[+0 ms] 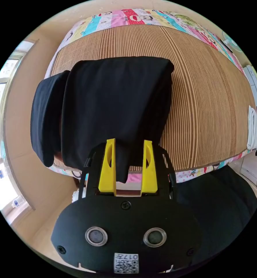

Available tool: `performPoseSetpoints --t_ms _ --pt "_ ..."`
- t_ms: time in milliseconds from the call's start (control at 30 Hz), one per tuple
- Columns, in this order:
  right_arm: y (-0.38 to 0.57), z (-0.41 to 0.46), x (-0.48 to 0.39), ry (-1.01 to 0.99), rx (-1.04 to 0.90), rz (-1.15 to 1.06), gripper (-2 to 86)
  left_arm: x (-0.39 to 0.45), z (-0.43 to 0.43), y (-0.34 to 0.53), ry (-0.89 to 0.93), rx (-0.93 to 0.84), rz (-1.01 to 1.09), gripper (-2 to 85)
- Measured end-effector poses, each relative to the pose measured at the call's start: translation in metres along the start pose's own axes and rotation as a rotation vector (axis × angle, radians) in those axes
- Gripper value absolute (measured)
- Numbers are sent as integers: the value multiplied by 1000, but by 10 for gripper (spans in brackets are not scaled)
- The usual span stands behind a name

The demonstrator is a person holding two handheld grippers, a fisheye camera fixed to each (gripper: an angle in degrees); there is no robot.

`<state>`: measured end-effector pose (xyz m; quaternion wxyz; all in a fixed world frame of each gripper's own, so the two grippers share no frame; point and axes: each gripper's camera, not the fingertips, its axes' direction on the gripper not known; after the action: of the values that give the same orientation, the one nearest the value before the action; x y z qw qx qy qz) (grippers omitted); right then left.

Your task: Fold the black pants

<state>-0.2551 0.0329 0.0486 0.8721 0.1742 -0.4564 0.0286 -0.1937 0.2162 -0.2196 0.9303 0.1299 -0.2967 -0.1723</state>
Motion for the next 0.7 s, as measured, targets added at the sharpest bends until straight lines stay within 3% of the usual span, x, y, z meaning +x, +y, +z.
performPoseSetpoints --t_ms 133,233,300,400,533,700 --pt "13 -37 8 -28 28 1 2 -32 0 22 229 -17 -200 77" --pt "15 -60 10 -48 41 -30 2 -91 12 63 650 -1 -494 51" --pt "13 -70 10 -71 43 -51 2 -130 14 114 1044 174 -696 48" --pt "0 -83 10 -112 32 -96 2 -143 -22 159 1273 415 -641 44" --pt "-30 -97 2 -178 3 -177 2 -122 -108 193 1285 610 -414 38" --pt "-76 -108 -29 -207 -87 -324 4 -41 -255 256 959 748 -160 21"
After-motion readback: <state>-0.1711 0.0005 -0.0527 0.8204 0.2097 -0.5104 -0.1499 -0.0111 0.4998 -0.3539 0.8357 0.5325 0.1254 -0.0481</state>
